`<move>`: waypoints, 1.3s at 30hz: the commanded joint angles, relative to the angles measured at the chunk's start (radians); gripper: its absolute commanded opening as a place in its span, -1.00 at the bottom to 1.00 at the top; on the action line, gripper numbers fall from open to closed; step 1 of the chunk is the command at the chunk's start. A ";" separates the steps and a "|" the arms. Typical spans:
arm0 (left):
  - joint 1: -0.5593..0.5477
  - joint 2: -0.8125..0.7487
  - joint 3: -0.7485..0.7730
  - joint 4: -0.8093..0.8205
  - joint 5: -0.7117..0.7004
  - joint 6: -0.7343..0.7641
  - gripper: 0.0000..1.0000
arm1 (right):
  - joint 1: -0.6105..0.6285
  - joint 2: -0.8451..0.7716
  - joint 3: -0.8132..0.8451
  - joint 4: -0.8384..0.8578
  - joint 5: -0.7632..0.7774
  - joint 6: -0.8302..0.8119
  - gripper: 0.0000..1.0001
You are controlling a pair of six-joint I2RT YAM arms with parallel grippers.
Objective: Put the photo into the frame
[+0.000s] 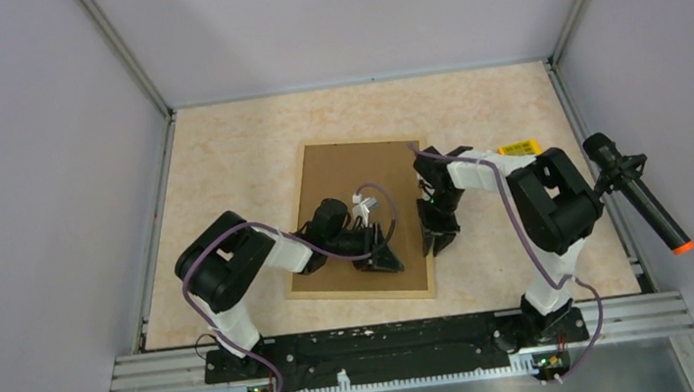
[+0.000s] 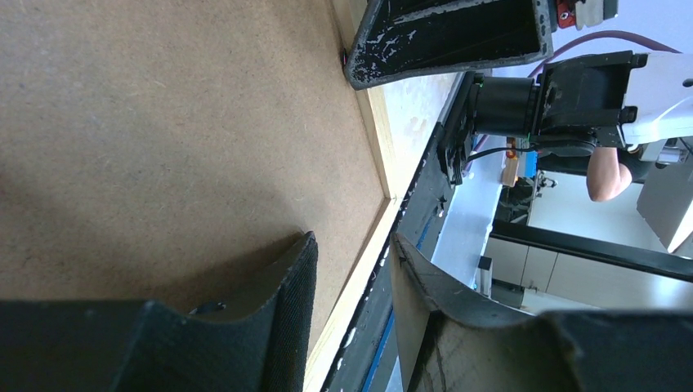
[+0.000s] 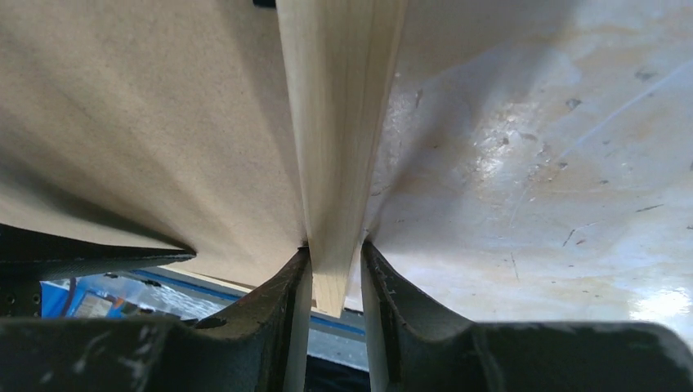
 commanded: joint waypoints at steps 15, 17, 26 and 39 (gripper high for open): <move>-0.004 -0.052 -0.017 -0.123 -0.010 0.071 -0.11 | 0.026 0.259 0.361 0.003 0.246 -0.149 -0.13; -0.003 -0.066 -0.019 -0.138 -0.018 0.083 -0.10 | 0.025 0.145 0.360 0.019 0.147 -0.112 -0.07; -0.004 -0.116 0.008 -0.186 -0.002 0.110 -0.08 | -0.055 -0.135 0.202 0.015 0.083 -0.078 0.14; 0.000 -0.186 0.106 -0.313 -0.025 0.143 0.05 | -0.068 -0.165 0.049 0.169 0.126 -0.061 -0.02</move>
